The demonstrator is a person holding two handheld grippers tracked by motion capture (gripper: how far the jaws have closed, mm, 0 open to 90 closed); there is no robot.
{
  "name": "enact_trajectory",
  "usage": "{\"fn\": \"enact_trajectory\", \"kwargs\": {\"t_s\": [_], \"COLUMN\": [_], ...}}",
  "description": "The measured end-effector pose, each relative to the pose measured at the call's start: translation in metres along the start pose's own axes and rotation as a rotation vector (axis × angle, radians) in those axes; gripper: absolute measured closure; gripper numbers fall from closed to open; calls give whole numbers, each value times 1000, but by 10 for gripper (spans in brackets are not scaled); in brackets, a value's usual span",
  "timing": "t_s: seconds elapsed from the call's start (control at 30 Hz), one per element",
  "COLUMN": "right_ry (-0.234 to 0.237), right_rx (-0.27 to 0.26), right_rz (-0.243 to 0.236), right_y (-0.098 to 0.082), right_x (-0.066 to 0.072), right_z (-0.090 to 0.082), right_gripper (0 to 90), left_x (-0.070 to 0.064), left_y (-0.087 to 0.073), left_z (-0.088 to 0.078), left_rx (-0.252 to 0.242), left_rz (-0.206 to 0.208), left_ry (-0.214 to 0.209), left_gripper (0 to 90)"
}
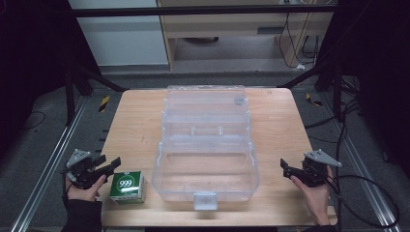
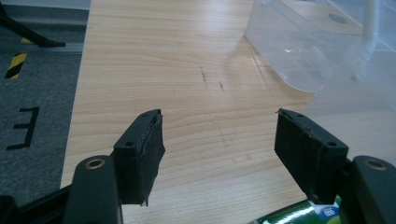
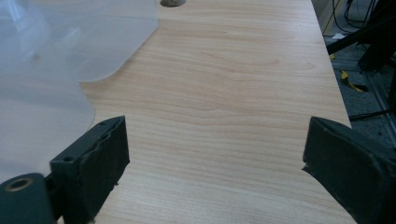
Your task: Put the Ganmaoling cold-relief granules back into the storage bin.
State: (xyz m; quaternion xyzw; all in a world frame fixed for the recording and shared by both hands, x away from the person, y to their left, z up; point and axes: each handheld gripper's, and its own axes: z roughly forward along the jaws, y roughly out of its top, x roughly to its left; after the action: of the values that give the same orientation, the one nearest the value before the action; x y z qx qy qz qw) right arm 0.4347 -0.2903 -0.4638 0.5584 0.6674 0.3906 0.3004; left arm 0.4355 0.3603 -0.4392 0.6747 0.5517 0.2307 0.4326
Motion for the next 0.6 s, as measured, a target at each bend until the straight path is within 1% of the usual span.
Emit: {"fn": "enact_trajectory", "kwargs": {"t_s": [0.03,0.07,0.1,0.2,0.27,0.4,0.47,0.5,0.53,0.6], "right_ry": [0,-11,-9,-3,-12,-6,-12,-12,-15,-16], "right_rx": [0,14,15,9,4,7,4,4,3,3], "right_rz": [0,-6,-9,-3,-14,-11,-19,-19,-29,-29], "right_y": [0,-2,-2,-5,-6,-8,-9,-9,-9,-10], "right_x": [0,-1,-1,-2,-2,-1,-1,-1,0,-1], "right_z": [0,0,0,-1,-1,-1,-2,-2,-2,-1], "right_gripper": [71,67,66,59,54,50,50,50,46,43], "left_x": [0,-2,-3,-6,-7,-11,-12,-12,-13,-13], "left_y": [0,2,3,6,9,12,15,15,18,22], "left_z": [0,0,0,0,1,2,3,3,2,1], "left_rx": [0,4,7,14,24,43,54,54,70,78], "left_rz": [0,18,28,62,82,127,150,150,180,204], "left_ry": [0,-11,-15,-29,-44,-68,-81,-81,-93,-110], "left_gripper": [318,313,311,306,304,290,282,277,271,261]}}
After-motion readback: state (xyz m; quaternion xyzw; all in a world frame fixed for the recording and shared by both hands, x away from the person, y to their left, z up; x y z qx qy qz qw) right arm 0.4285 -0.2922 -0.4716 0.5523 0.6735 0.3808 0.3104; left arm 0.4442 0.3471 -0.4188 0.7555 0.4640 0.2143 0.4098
